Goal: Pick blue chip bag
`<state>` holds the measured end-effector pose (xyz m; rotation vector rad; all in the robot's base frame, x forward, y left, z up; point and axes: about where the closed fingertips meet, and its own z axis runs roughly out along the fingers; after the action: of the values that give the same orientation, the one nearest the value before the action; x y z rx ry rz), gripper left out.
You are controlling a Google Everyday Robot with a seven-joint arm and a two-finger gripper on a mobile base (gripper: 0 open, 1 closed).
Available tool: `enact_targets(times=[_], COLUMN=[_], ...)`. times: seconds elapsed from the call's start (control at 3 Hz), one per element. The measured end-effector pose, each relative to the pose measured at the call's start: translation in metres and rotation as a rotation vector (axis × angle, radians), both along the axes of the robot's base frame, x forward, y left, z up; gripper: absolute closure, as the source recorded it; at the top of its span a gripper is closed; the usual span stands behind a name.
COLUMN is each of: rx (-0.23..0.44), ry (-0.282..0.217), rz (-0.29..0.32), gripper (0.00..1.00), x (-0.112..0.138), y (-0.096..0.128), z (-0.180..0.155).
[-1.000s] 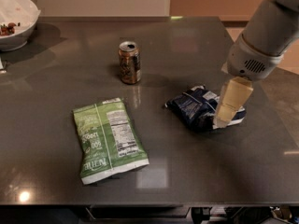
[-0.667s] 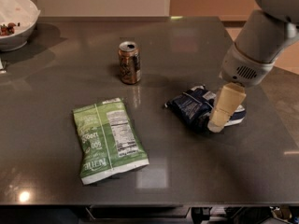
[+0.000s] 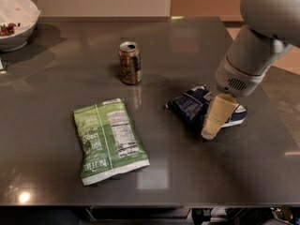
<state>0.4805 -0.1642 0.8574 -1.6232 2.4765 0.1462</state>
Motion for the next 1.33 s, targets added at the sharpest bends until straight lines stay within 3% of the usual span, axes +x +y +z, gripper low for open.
enact_targets(times=[1.33], rx=[0.004], ry=[-0.012], rz=[0.022], gripper=[0.92], x=[0.002], y=[0.001], z=[0.007])
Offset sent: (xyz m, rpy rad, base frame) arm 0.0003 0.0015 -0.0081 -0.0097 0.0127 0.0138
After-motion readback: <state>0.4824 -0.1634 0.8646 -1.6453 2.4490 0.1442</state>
